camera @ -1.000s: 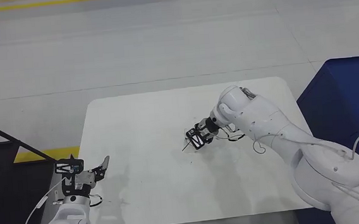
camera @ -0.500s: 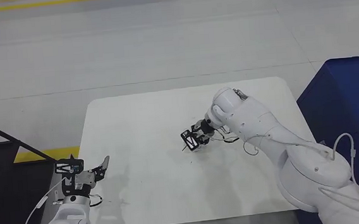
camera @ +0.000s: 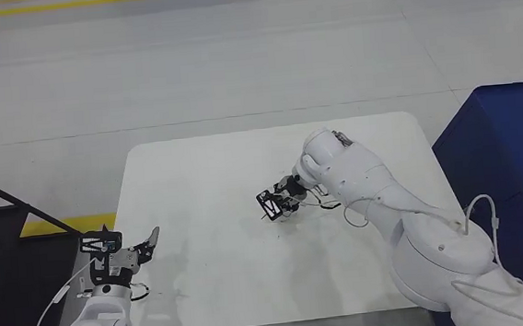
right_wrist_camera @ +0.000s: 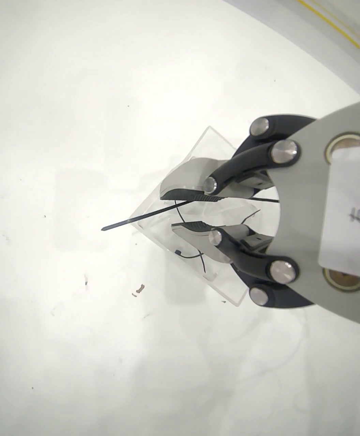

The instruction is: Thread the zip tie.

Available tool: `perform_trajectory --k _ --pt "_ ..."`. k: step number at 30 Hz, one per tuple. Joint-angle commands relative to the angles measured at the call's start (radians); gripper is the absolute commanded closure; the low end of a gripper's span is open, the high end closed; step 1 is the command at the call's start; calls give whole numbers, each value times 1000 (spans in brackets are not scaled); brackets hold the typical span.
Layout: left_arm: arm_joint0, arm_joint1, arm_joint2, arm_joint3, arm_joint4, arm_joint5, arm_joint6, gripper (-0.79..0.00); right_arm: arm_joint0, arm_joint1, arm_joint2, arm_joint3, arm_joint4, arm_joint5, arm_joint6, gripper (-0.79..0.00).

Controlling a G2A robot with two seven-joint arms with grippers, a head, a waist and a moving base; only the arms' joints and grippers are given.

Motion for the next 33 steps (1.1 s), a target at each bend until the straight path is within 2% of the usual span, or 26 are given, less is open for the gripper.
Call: perform_trajectory --k 1,4,5,6,7,16,22,28,33 --pt "0 0 0 0 0 0 0 -785 0 -9 0 13 -7 0 0 -145" --pt "0 0 0 0 0 0 0 -785 -3 -22 0 34 -8 0 0 -111" --pt "0 0 0 0 0 0 0 -785 -3 -26 0 39 -8 0 0 -86" --pt "0 0 0 0 0 0 0 -785 -4 -29 0 46 -7 0 0 -18" --pt "0 0 0 0 0 0 0 -785 -5 -33 0 53 -5 0 0 0" --pt "0 0 0 0 0 0 0 -785 5 -47 0 54 50 0 0 0" --pt "0 0 0 0 0 0 0 -785 15 -11 0 -20 110 0 0 0" --pt "0 0 0 0 0 0 0 -785 25 69 0 -182 171 0 0 0" --pt "0 0 0 0 0 0 0 -785 26 74 0 -188 178 0 0 0"
